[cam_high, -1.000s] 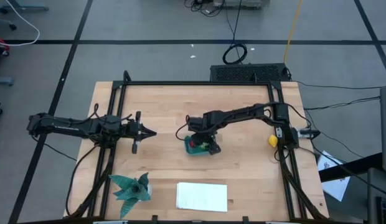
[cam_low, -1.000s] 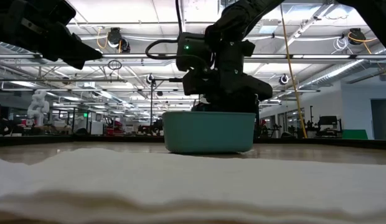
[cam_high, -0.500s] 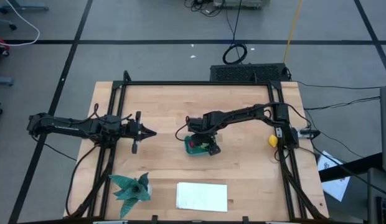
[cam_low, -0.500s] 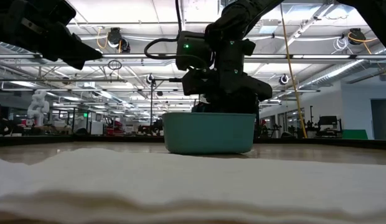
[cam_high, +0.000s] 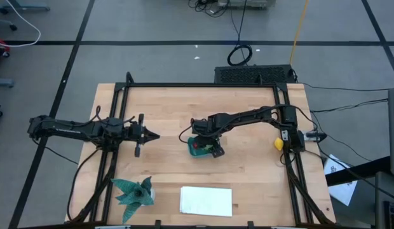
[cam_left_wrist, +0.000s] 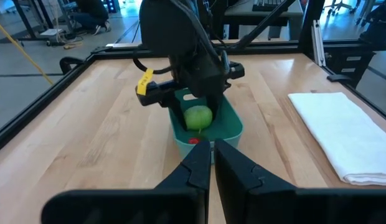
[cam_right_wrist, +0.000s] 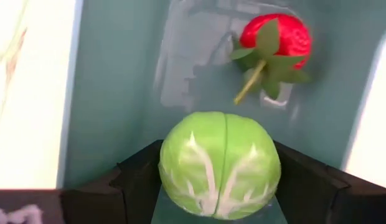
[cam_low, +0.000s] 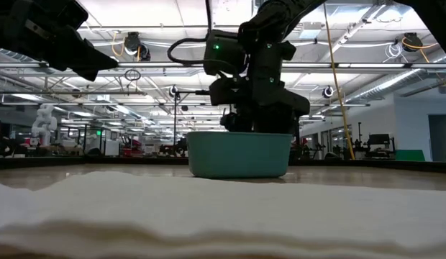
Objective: Pick and placing Produce into tupperware
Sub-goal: Put the green cabbage into the blue bin
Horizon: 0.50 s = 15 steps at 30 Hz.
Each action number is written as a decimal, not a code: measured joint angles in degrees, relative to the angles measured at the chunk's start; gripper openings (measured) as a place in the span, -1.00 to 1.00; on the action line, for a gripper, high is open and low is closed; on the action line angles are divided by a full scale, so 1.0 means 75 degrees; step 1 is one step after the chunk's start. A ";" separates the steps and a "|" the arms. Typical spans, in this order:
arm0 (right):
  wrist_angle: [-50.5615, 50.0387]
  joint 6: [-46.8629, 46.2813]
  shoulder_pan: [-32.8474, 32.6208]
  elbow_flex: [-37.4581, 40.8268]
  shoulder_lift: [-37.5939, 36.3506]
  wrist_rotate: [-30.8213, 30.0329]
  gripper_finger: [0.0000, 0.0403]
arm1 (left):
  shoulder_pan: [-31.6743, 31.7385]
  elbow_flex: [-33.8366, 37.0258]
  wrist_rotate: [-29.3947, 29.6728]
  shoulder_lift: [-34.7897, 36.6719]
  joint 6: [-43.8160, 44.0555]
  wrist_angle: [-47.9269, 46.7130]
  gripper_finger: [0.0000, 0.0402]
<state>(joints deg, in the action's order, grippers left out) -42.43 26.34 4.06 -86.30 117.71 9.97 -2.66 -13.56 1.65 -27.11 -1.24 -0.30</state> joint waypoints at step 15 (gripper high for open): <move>-0.0097 -0.0227 -0.0004 0.0000 0.0006 0.0022 0.39 | 0.0000 0.0000 0.0000 0.0003 0.0006 0.0001 -0.87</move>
<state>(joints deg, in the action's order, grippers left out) -43.16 24.64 4.03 -86.30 117.75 10.13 -2.66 -13.56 1.65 -27.09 -1.19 -0.30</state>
